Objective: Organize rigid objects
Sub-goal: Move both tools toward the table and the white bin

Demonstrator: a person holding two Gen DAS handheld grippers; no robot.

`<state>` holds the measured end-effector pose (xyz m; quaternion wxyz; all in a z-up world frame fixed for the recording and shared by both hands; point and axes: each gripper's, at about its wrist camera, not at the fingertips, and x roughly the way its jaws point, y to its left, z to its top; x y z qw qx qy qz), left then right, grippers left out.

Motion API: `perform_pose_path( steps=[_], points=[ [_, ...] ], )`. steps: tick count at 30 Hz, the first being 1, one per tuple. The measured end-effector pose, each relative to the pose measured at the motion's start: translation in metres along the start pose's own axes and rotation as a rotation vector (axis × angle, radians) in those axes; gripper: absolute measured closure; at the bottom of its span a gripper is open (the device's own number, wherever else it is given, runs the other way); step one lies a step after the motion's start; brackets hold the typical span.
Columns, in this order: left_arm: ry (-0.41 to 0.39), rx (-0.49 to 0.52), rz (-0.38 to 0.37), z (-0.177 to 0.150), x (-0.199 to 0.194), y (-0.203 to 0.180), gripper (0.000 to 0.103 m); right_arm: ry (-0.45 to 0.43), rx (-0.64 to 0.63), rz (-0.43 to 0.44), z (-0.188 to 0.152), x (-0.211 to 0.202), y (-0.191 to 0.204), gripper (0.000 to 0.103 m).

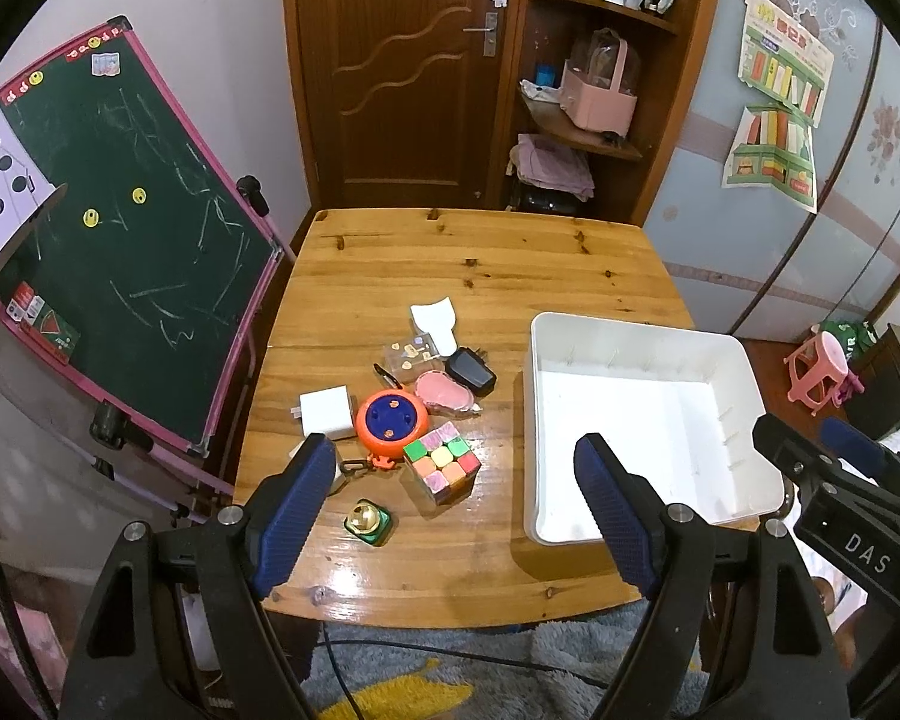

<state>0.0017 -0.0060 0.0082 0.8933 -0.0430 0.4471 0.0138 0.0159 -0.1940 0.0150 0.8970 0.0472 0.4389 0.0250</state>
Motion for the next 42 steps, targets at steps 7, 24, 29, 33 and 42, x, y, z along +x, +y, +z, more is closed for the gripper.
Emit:
perform_pose_path(
  steps=[7, 24, 29, 33, 42],
  points=[
    [0.014, -0.019, -0.041, 0.008, 0.003, 0.007, 0.019, -0.021, -0.004, -0.021, 0.002, -0.002, -0.003, 0.021],
    [-0.019, -0.034, -0.001, 0.023, 0.012, 0.031, 0.019, -0.078, -0.034, -0.085, 0.013, 0.003, -0.031, 0.021],
    [-0.027, -0.042, -0.016, 0.027, 0.013, 0.036, 0.018, -0.068, -0.016, -0.094, 0.016, 0.009, -0.040, 0.021],
    [-0.056, -0.049, -0.025, 0.028, 0.010, 0.038, 0.013, -0.069, -0.004, -0.102, 0.019, 0.010, -0.049, 0.021],
    [-0.074, -0.056, -0.034, 0.030, 0.008, 0.038, 0.013, -0.091, 0.010, -0.111, 0.021, 0.007, -0.059, 0.021]
  ],
)
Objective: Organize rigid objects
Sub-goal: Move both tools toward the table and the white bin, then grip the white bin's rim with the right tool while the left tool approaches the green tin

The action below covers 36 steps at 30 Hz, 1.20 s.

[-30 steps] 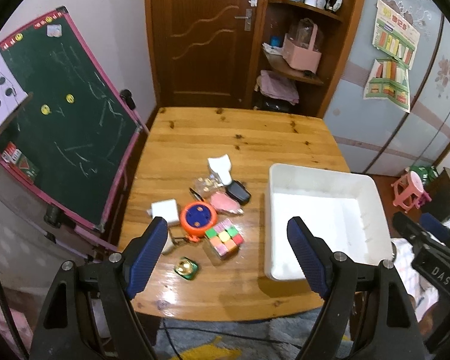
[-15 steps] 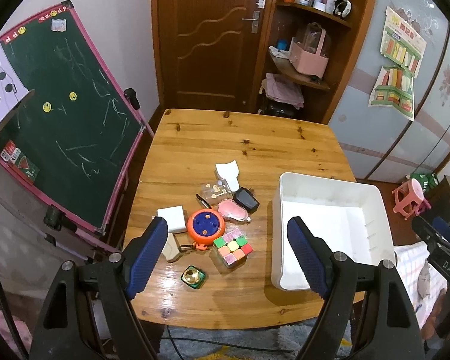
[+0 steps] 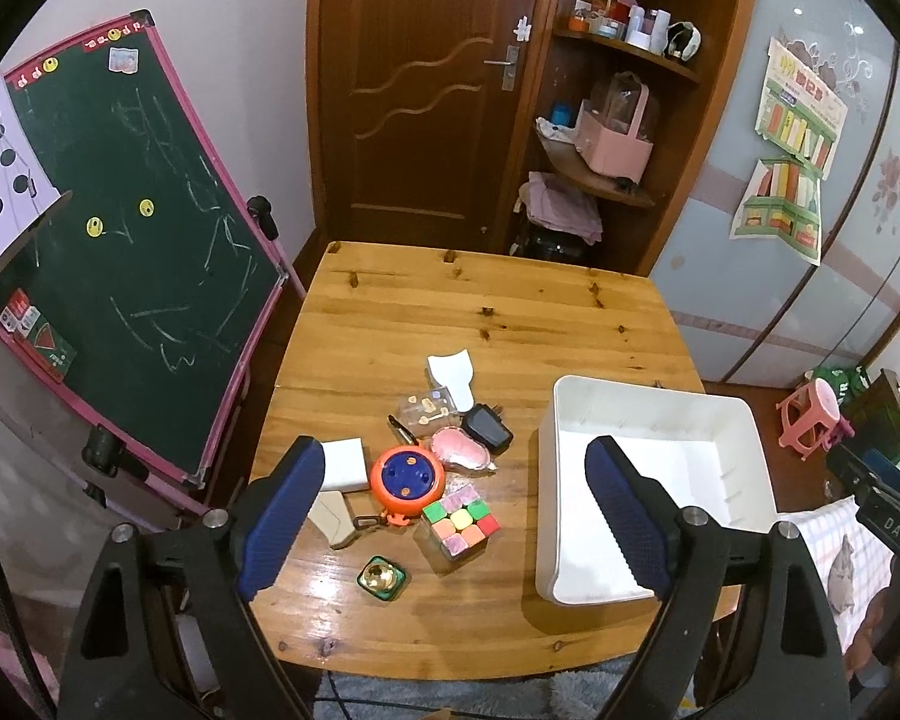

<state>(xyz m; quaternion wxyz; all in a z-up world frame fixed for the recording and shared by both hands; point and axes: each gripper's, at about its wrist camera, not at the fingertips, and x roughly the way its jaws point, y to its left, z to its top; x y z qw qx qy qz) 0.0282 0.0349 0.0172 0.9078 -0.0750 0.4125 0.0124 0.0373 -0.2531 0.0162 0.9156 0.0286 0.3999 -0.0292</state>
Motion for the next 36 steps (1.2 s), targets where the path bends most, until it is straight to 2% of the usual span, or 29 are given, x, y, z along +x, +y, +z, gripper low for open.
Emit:
perform_pose_path(
  steps=[13, 18, 31, 36],
  points=[
    [-0.022, 0.011, -0.006, 0.002, -0.002, -0.004, 0.013, -0.012, 0.000, -0.024, 0.002, 0.004, -0.005, 0.021],
    [-0.009, 0.024, 0.001, 0.001, 0.009, -0.006, 0.013, 0.001, 0.006, -0.033, 0.002, 0.013, -0.010, 0.021],
    [0.038, 0.007, -0.014, -0.017, 0.055, 0.009, 0.013, 0.123, 0.070, -0.065, -0.013, 0.070, -0.046, 0.021],
    [0.051, -0.039, -0.022, -0.027, 0.070, 0.024, 0.013, 0.144, 0.053, -0.093, -0.023, 0.092, -0.056, 0.021]
  ],
)
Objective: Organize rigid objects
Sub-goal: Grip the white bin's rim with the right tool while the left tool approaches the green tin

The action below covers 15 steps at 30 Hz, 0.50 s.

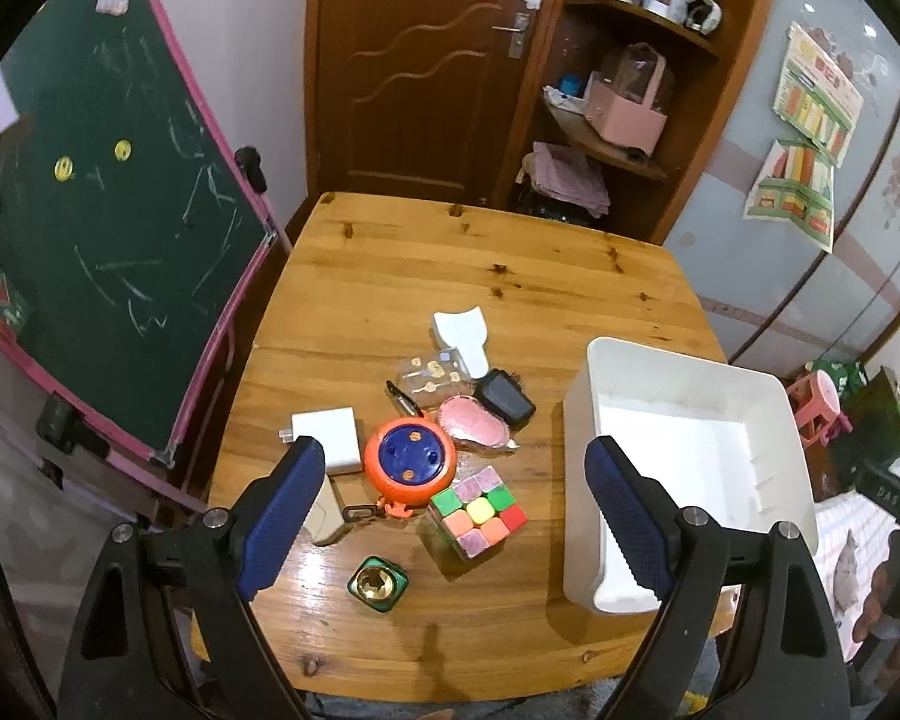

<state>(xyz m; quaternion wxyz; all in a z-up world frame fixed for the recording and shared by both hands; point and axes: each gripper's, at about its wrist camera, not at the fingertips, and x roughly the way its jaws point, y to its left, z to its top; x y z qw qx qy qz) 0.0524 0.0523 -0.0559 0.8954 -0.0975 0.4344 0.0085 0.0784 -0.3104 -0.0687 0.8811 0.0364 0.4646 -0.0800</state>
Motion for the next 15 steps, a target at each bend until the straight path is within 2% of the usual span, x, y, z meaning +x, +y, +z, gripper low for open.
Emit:
perform_pose_path(
  steps=[10, 15],
  points=[
    [0.018, 0.049, 0.085, -0.015, 0.026, 0.010, 0.013, 0.046, -0.032, -0.038, -0.007, 0.041, -0.011, 0.021],
    [0.092, 0.020, 0.061, -0.021, 0.044, 0.022, 0.013, 0.074, -0.018, -0.043, -0.012, 0.063, -0.022, 0.021]
  ],
)
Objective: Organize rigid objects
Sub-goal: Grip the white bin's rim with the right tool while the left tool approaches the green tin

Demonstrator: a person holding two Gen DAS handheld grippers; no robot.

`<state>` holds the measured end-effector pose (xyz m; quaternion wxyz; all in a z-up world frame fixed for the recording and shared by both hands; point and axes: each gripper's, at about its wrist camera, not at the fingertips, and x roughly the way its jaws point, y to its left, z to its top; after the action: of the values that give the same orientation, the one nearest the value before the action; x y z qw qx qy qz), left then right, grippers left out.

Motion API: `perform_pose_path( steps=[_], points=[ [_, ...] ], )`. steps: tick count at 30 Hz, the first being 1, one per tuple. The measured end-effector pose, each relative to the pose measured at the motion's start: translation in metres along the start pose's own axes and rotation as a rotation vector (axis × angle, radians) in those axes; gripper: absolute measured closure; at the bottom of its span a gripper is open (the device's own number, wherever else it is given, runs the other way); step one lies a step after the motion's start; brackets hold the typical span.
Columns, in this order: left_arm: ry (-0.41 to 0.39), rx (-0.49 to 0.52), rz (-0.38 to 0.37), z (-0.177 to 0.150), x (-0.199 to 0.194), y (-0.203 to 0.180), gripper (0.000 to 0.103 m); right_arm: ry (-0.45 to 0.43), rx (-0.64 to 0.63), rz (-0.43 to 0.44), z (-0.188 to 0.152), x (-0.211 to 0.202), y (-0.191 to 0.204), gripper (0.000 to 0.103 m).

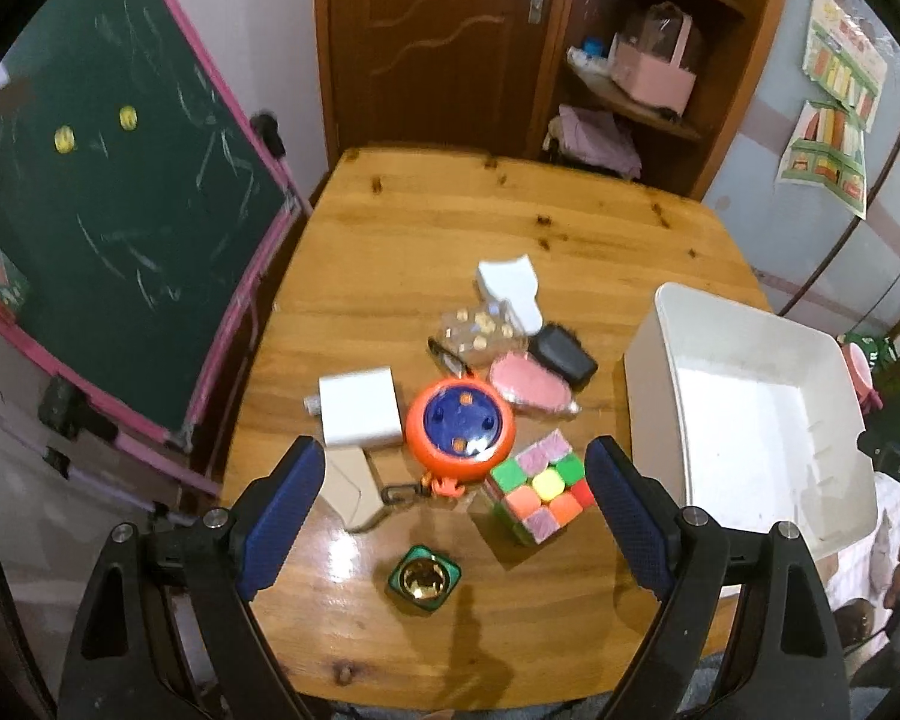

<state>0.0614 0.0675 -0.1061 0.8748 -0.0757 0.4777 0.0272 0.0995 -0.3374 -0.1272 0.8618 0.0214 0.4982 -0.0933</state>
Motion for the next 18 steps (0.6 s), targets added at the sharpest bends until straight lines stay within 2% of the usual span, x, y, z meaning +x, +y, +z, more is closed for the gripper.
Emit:
perform_pose_path(
  steps=[5, 8, 14, 16, 18],
  points=[
    [0.075, -0.070, -0.060, -0.003, 0.017, 0.019, 0.013, 0.057, 0.029, 0.008, -0.006, 0.028, -0.013, 0.021],
    [0.104, -0.110, -0.060, -0.008, 0.025, 0.030, 0.013, 0.085, 0.053, 0.020, -0.010, 0.041, -0.020, 0.023],
    [0.210, -0.108, -0.054, -0.019, 0.045, 0.037, 0.007, 0.146, 0.093, 0.052, -0.016, 0.066, -0.028, 0.041],
    [0.230, -0.092, -0.061, -0.025, 0.050, 0.034, 0.007, 0.160, 0.096, 0.065, -0.018, 0.072, -0.028, 0.052],
    [0.247, -0.055, -0.058, -0.032, 0.053, 0.028, 0.007, 0.153, 0.094, 0.063, -0.017, 0.072, -0.028, 0.056]
  ],
)
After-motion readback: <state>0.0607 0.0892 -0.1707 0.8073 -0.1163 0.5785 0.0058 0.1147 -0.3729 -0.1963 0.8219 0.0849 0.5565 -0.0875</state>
